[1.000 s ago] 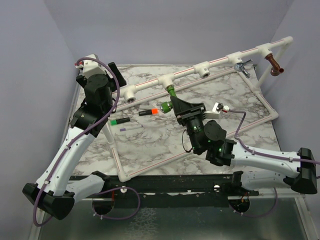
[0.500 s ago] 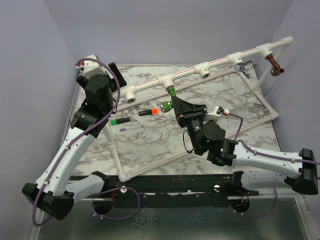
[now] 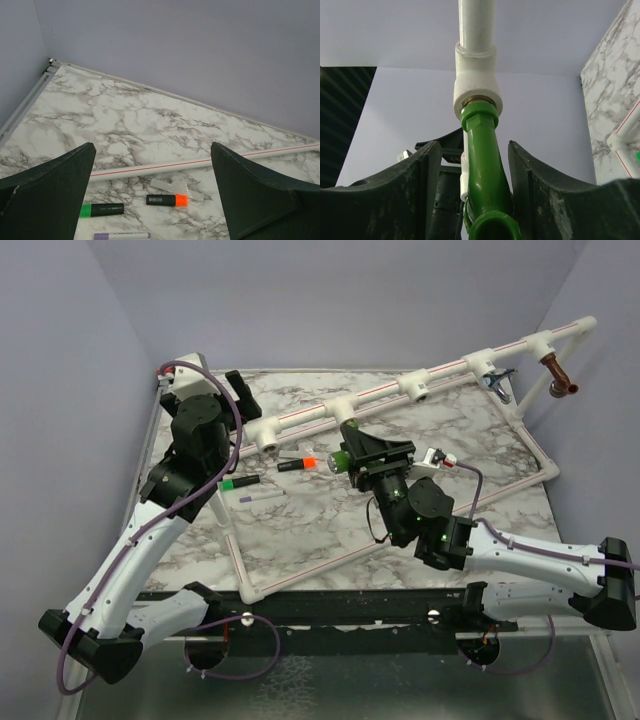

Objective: Install the water faucets

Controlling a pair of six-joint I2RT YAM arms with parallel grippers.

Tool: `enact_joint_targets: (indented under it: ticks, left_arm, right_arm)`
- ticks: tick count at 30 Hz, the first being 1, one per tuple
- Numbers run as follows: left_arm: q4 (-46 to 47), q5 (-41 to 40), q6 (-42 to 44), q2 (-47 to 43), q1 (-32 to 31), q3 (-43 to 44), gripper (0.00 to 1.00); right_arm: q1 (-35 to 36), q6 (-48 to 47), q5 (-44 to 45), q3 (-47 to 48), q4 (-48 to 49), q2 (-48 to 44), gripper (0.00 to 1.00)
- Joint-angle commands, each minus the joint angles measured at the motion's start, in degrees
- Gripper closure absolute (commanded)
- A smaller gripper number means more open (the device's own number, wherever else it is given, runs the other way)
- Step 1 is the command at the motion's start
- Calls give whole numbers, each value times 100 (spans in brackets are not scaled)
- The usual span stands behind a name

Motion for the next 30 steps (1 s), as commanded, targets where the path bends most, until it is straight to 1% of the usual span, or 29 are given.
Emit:
enact_joint_targets:
  ticks: [1,4,6,12,18,22,25,30]
  left_arm:
    - [-2257,1258,386,185,-443,-550,1]
    - [-2257,1241,386,182,-443,-568,1]
    - [-2257,1212,385,199,-443,-560,1]
    - [-2257,1160,370,252,-443,-561,1]
    - [-2257,1099,369,322,-434,-518,1]
    - [-2263,1067,377,381,-426,-491,1]
    - [-2257,1040,377,419,-409,-489,1]
    - [-2253,1006,369,494,-358,-514,1]
  right_arm:
    - [-19,24,-225,-39,173,-34,39]
    - [-15,-117,-308,-78,233,-64,36]
    - [-19,-227,-416,-165,99,-169,33]
    - [-15,-44,-430,-247,-690,-474,28]
    - [-10,-33,-481,-372,-1133,-750,22]
    - [-15,-480,-638,-478,-1178,-977,18]
    - [-15,-705,-736,-649,-1294,-1228,18]
    - [-15,-1505,-884,-762,-1567,-1758,17]
